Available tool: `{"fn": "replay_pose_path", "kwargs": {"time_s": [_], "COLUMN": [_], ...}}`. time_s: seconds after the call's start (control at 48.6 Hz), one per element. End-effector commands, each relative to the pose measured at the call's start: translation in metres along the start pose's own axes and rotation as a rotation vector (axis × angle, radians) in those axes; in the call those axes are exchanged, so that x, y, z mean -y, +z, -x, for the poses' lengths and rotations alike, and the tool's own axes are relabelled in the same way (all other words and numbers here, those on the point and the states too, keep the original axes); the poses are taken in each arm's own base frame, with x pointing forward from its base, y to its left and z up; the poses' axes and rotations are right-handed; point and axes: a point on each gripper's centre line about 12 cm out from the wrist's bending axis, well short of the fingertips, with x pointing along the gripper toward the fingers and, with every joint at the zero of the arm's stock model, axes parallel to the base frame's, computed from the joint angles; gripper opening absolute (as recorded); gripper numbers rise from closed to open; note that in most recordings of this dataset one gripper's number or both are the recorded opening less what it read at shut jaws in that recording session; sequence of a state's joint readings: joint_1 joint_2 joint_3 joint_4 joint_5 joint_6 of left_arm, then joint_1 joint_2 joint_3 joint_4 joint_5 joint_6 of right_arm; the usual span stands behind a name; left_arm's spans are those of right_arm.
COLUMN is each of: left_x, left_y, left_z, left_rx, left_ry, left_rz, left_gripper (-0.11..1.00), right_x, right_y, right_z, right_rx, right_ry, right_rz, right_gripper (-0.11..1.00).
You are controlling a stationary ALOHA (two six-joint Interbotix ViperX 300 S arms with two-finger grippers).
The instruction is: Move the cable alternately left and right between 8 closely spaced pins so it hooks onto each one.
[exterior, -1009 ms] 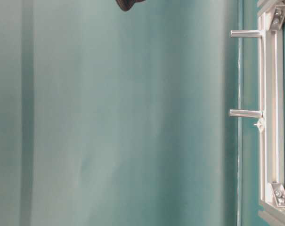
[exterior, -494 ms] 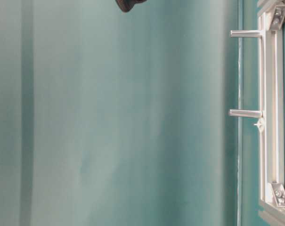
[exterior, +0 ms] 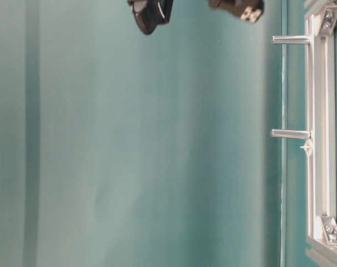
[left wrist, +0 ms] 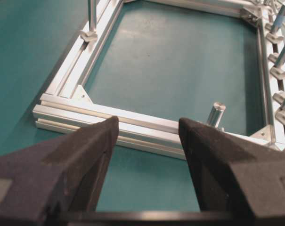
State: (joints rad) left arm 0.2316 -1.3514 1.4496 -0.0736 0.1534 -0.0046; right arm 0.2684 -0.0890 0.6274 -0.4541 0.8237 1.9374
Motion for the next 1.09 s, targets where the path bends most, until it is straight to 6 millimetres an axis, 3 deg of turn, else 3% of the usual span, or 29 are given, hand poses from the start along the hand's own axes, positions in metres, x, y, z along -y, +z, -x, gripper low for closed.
{"fn": "replay_pose_path", "kwargs": {"time_s": [0.0,0.329,0.762,1.07], "left_x": [0.000,0.000,0.001,0.000], "left_y": [0.005,0.005,0.005,0.005], "left_z": [0.000,0.000,0.000,0.000], "left_rx": [0.008,0.008,0.009,0.008], "left_ry": [-0.001,-0.001,-0.002,-0.001], "left_rz": [-0.002,-0.002,0.000,-0.002], "left_gripper": [0.64,0.64,0.64,0.64], "right_x": [-0.008,-0.015,-0.056,-0.067], "right_y": [0.010,0.027,0.033,0.033], "right_z": [0.004,-0.008,-0.025,-0.025], "right_rx": [0.012,0.026,0.025,0.023], "right_ry": [0.038,0.037,0.084,0.100], "right_rz": [-0.012,0.018,0.048,0.039], "right_gripper": [0.15,0.15,0.15,0.15]}}
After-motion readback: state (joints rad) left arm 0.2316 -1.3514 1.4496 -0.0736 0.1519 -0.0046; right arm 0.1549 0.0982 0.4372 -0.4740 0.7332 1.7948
